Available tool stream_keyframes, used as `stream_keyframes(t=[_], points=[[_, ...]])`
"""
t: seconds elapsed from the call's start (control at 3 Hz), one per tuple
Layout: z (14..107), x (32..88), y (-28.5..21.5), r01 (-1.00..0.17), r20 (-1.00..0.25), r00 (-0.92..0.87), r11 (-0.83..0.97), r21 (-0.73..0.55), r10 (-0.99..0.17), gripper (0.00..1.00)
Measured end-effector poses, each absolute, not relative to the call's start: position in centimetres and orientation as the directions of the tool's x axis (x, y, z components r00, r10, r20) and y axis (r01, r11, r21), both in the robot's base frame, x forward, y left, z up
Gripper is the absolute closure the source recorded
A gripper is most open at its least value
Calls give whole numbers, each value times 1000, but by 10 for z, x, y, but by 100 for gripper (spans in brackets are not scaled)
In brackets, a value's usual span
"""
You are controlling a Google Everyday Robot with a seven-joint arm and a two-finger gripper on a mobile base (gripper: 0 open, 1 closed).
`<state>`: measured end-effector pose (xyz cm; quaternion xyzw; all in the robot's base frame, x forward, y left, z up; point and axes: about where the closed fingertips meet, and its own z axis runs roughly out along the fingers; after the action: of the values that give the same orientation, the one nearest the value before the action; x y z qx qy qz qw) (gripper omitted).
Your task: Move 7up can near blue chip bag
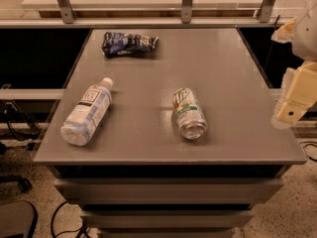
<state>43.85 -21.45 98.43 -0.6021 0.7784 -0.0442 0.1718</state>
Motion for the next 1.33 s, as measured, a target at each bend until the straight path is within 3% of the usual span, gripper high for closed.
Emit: stream_keyframes(t=[1.33], points=[[979, 443, -186, -913, -154, -320, 347, -212, -935, 0]])
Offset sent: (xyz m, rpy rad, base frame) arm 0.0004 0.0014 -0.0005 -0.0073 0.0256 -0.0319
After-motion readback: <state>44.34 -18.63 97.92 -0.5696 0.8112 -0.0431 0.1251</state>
